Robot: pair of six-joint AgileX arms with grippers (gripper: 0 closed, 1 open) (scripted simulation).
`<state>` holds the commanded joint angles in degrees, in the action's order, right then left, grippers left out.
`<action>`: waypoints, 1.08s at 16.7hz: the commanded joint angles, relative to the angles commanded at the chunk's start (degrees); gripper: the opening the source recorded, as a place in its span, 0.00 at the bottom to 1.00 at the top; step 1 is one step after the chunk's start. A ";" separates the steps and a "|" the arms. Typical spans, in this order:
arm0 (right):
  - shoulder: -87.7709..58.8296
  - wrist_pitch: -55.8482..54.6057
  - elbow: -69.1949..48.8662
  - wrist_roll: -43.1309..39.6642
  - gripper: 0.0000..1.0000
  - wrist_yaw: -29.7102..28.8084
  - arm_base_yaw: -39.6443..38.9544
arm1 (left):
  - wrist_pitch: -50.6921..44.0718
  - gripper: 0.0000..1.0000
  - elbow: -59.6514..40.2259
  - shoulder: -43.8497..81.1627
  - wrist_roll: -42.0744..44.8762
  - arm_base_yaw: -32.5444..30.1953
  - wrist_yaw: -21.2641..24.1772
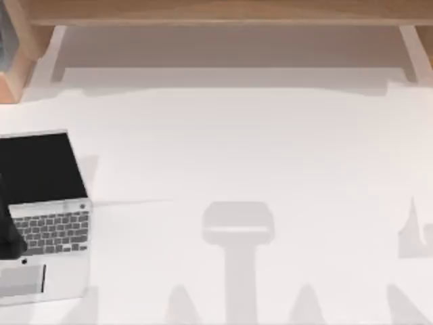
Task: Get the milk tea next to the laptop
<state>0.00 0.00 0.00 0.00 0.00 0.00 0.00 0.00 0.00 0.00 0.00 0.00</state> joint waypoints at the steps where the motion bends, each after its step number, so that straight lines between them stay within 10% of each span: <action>1: 0.00 0.00 0.00 0.00 1.00 0.00 0.00 | 0.00 1.00 0.00 0.00 0.00 0.00 0.00; 18: -59.55 -48.63 -12.75 -0.23 1.00 19.93 21.01 | 0.00 1.00 0.00 0.00 0.00 0.00 0.00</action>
<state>-59.55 -48.63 -12.75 -0.23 19.93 21.01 0.00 0.00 0.00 0.00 0.00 0.00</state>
